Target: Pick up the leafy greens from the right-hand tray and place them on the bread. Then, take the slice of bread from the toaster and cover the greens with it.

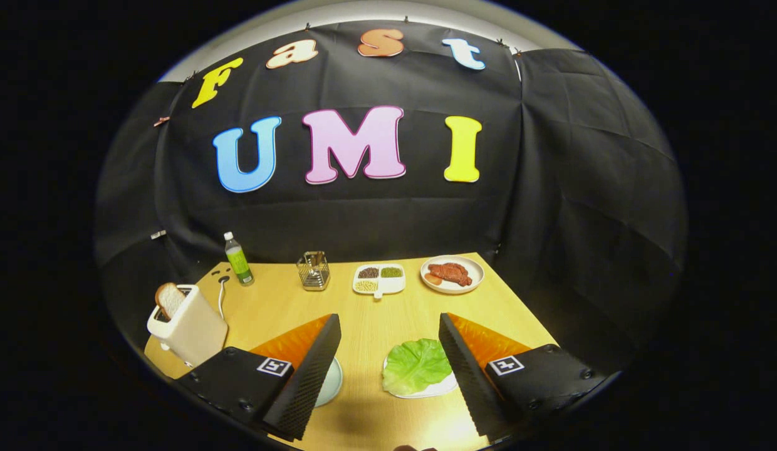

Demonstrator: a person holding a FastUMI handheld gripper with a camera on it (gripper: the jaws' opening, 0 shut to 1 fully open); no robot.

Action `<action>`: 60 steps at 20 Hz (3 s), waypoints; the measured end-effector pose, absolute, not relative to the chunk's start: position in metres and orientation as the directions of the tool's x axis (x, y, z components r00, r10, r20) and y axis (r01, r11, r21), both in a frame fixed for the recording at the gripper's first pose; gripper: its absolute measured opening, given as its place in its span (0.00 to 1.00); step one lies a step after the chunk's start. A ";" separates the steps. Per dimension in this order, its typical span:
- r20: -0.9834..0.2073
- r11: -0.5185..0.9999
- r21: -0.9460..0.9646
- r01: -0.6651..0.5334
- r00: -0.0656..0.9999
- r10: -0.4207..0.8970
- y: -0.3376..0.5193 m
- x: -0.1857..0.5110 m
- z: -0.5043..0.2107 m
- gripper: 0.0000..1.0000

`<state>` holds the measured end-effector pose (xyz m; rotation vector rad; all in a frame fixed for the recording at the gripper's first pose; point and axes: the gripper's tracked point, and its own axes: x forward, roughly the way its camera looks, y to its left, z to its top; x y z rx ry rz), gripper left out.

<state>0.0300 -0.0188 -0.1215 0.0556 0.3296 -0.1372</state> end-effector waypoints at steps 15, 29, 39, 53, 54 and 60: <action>-0.661 0.989 0.086 0.118 0.750 -0.032 -0.068 0.080 -0.313 0.99; -0.705 0.998 -0.006 0.069 0.708 -0.053 -0.077 0.089 -0.360 0.96; -0.720 1.000 0.003 0.025 0.694 -0.015 -0.066 0.086 -0.358 0.29; -0.723 0.993 0.101 0.054 0.690 0.036 -0.067 0.086 -0.320 0.05; -0.716 0.994 0.096 0.049 0.697 0.035 -0.066 0.086 -0.310 0.05; -0.666 0.994 0.103 0.033 0.745 0.045 -0.038 0.077 -0.244 0.05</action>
